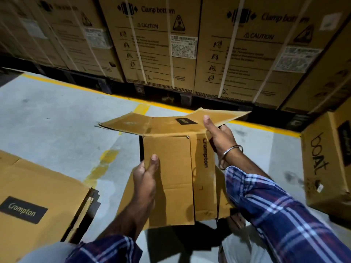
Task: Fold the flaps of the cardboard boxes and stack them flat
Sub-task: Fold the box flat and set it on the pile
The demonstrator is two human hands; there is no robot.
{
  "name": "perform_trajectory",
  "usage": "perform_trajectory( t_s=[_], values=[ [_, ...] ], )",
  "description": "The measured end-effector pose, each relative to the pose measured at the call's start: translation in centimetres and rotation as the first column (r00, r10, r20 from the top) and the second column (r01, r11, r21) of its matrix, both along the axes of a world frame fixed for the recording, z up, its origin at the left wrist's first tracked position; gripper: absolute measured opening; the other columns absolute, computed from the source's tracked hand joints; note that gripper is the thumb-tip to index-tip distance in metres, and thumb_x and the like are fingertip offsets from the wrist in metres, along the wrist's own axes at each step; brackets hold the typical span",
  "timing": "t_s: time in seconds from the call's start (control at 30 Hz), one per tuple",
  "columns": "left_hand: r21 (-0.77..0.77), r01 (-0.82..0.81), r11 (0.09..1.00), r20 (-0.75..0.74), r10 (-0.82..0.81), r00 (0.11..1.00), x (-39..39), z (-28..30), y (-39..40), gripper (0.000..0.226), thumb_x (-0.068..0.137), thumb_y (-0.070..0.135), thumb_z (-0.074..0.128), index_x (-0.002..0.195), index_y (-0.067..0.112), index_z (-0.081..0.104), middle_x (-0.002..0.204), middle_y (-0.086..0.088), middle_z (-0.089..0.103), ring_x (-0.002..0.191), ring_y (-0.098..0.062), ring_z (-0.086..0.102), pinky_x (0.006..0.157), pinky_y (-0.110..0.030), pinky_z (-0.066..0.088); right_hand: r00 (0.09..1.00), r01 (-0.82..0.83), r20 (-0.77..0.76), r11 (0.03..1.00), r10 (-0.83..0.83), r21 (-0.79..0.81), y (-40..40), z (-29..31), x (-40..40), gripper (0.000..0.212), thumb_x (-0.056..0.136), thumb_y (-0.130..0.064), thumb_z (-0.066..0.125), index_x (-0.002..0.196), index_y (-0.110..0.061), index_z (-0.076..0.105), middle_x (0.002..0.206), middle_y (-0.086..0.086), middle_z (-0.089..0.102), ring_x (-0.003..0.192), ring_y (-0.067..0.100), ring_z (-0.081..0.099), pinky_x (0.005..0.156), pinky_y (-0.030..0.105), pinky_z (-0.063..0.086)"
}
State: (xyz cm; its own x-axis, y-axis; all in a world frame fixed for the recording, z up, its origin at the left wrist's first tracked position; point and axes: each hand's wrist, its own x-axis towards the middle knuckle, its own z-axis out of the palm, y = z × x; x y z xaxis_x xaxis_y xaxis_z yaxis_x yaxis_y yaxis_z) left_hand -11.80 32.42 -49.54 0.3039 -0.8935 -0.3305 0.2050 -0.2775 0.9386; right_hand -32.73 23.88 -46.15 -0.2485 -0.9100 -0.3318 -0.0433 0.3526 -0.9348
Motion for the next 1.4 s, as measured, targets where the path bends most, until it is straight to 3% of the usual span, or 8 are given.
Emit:
perform_trajectory(
  t_s=[0.1,0.23,0.4,0.6,0.87,1.0,1.2,1.4],
  values=[
    [0.008,0.042,0.999,0.044,-0.042,0.998,0.0,-0.4,0.4,0.056,0.083,0.056,0.064,0.123,0.017,0.069,0.111,-0.001,0.078,0.107,-0.023,0.073,0.1,-0.052,0.055,0.998,0.0,-0.055,0.993,-0.007,-0.12,0.0,-1.5,0.7,0.067,0.065,-0.061,0.079,0.122,-0.038,0.054,0.112,-0.005,0.073,0.101,0.023,0.07,0.093,0.049,0.057],
    [0.047,0.073,0.996,0.088,-0.077,0.993,0.4,-1.1,0.6,0.056,0.083,0.061,0.064,0.121,0.02,0.07,0.109,0.001,0.078,0.108,-0.023,0.072,0.101,-0.055,0.054,0.935,-0.186,-0.333,0.967,0.12,-0.172,0.4,-1.7,1.3,0.058,0.097,-0.02,0.06,0.148,-0.041,0.045,0.128,-0.005,0.064,0.104,0.015,0.06,0.086,0.029,0.05],
    [0.052,0.052,0.997,0.118,-0.057,0.991,0.9,-1.7,0.4,0.045,0.087,0.058,0.063,0.115,0.024,0.071,0.107,0.002,0.078,0.107,-0.023,0.072,0.1,-0.056,0.054,0.842,-0.315,-0.477,0.948,0.252,-0.054,1.0,-2.0,2.1,0.06,0.082,-0.062,0.061,0.137,-0.04,0.061,0.13,-0.001,0.064,0.12,0.018,0.057,0.101,0.035,0.049],
    [0.109,0.039,0.993,0.13,-0.053,0.99,1.0,-2.2,0.5,0.03,0.098,0.046,0.062,0.116,0.024,0.071,0.107,0.0,0.078,0.105,-0.025,0.072,0.099,-0.057,0.054,0.846,-0.348,-0.454,0.934,0.278,-0.076,1.1,-2.3,2.1,0.036,0.093,-0.043,0.069,0.122,-0.022,0.075,0.124,-0.004,0.072,0.121,0.016,0.06,0.092,0.023,0.041],
    [0.074,-0.17,0.983,0.182,0.155,0.971,2.3,-0.2,-2.5,0.052,0.081,0.06,0.078,0.112,0.022,0.061,0.11,0.007,0.071,0.107,-0.023,0.068,0.093,-0.039,0.053,0.815,-0.482,-0.405,0.873,0.415,-0.076,1.1,-2.5,3.6,0.056,0.091,-0.055,0.066,0.144,-0.045,0.053,0.151,0.001,0.051,0.139,0.017,0.046,0.103,0.026,0.037],
    [0.241,-0.251,0.937,0.036,0.25,0.968,3.3,-0.2,-3.0,0.087,0.053,0.075,0.088,0.113,0.015,0.068,0.105,-0.005,0.078,0.092,-0.03,0.075,0.084,-0.05,0.061,0.728,-0.572,-0.443,0.82,0.523,0.029,2.0,-3.2,5.2,0.055,0.089,-0.058,0.067,0.142,-0.051,0.052,0.16,0.013,0.033,0.15,0.026,0.03,0.111,0.036,0.032],
    [0.31,-0.33,0.892,-0.074,0.369,0.927,4.7,-0.8,-3.2,0.036,0.086,0.037,0.082,0.106,0.009,0.072,0.093,-0.012,0.078,0.082,-0.032,0.077,0.07,-0.046,0.063,0.74,-0.595,-0.412,0.803,0.531,-0.034,2.3,-2.6,5.8,0.053,0.091,-0.054,0.068,0.142,-0.052,0.052,0.162,0.009,0.03,0.151,0.021,0.027,0.109,0.031,0.031],
    [0.24,-0.461,0.854,-0.119,0.497,0.86,6.2,1.3,-3.2,0.013,0.089,0.021,0.068,0.097,0.011,0.071,0.078,-0.007,0.071,0.052,-0.016,0.067,0.047,-0.028,0.054,0.874,-0.455,-0.272,0.875,0.403,-0.167,-0.2,-0.3,2.5,0.056,0.093,-0.057,0.06,0.146,-0.04,0.051,0.145,-0.004,0.058,0.13,0.014,0.056,0.108,0.037,0.045]
  ],
)
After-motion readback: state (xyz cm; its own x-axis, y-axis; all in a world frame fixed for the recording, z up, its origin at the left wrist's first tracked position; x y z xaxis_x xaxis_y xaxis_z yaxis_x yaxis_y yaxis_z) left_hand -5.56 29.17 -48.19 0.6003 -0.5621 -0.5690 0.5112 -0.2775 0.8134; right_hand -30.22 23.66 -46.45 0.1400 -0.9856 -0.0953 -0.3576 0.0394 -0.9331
